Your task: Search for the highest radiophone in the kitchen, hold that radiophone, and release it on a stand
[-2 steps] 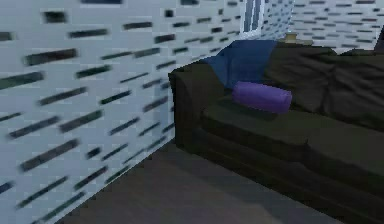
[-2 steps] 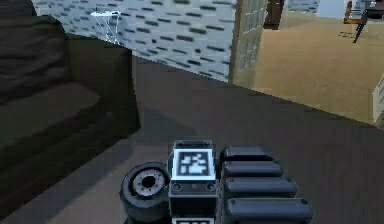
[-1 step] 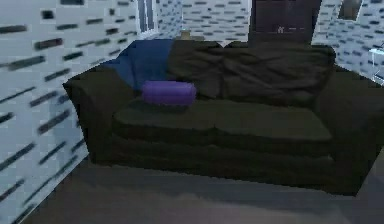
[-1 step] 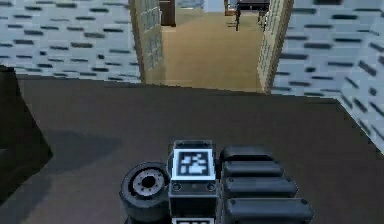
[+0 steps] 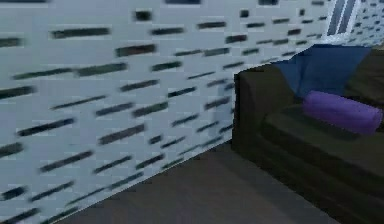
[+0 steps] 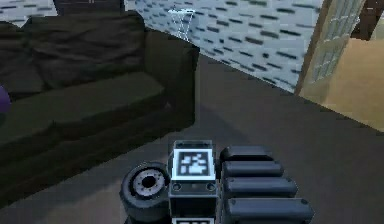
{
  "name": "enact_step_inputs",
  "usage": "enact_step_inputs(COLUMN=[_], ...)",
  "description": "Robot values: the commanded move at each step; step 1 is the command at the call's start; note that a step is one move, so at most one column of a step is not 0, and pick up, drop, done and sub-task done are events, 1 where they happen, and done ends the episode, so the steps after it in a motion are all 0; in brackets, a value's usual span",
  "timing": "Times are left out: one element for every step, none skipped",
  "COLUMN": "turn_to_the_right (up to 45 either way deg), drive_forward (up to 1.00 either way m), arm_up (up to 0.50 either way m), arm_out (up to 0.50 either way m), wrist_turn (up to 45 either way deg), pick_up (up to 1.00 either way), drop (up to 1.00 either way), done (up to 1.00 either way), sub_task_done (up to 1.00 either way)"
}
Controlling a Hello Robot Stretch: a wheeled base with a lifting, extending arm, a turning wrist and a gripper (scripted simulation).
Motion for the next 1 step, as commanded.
enact_step_inputs(turn_to_the_right=[-30.0], drive_forward=[0.00], arm_up=[0.00], arm_out=[0.00], wrist_turn=[0.0], pick_up=[0.00], drop=[0.00], done=[0.00], sub_task_done=[0.00])
